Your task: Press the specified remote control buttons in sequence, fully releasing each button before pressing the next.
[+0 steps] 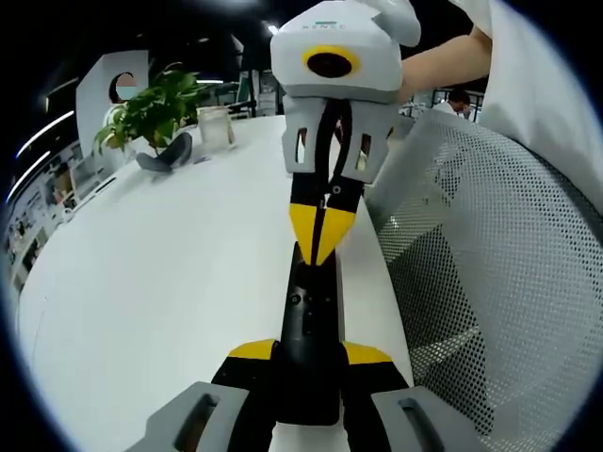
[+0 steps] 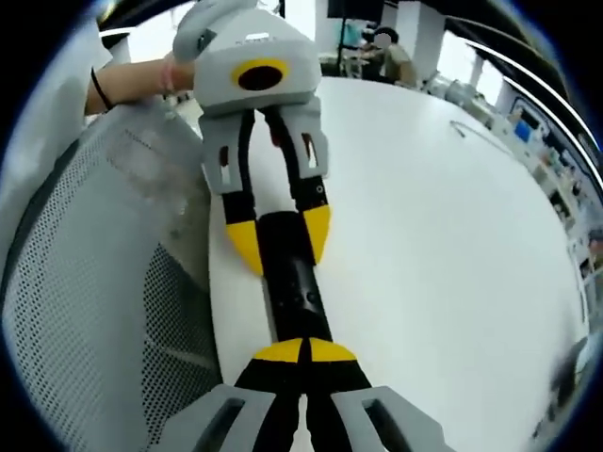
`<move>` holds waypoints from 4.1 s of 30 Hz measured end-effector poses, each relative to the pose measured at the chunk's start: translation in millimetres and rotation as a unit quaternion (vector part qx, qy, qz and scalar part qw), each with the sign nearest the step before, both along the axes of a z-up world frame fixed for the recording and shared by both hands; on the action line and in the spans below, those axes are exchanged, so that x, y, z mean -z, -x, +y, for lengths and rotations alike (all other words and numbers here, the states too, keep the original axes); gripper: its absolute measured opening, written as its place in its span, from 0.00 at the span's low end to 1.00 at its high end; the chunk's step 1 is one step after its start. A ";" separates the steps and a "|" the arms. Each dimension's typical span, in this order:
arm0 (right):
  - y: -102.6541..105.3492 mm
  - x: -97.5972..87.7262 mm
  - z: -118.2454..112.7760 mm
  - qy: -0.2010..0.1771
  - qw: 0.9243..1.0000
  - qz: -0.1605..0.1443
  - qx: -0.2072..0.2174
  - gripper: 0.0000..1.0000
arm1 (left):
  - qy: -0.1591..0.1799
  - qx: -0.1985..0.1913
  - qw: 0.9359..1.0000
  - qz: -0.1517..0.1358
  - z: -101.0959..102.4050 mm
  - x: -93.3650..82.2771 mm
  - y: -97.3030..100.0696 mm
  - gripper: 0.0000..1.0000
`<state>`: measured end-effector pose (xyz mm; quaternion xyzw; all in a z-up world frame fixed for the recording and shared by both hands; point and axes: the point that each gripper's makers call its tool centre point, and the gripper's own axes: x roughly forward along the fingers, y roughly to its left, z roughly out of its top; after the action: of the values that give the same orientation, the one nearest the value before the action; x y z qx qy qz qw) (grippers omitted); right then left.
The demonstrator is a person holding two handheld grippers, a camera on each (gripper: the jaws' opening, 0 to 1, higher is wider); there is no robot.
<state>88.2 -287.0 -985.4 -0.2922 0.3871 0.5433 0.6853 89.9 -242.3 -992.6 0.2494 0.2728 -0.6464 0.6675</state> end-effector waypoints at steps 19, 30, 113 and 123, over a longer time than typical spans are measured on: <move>1.1 -0.1 14.4 -0.024 0.999 0.010 0.036 0.00 | 0.001 -0.001 1.000 0.000 1.0 0.4 -2.3 0.24; -1.9 1.3 13.5 0.013 0.999 0.016 0.048 0.00 | -0.003 0.000 1.000 -0.003 1.2 0.2 -1.7 0.24; 14.6 2.5 33.9 0.033 0.997 -0.049 -0.055 0.00 | -0.004 0.001 1.000 0.000 0.7 0.7 0.2 0.24; 14.4 3.1 34.8 0.033 0.997 -0.047 -0.053 0.00 | -0.006 0.002 1.000 -0.001 0.6 0.2 0.4 0.24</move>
<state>73.8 -252.2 -988.5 -0.3601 0.3561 0.5513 0.6630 89.5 -241.6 -992.8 0.2545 0.2755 -0.6461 0.6647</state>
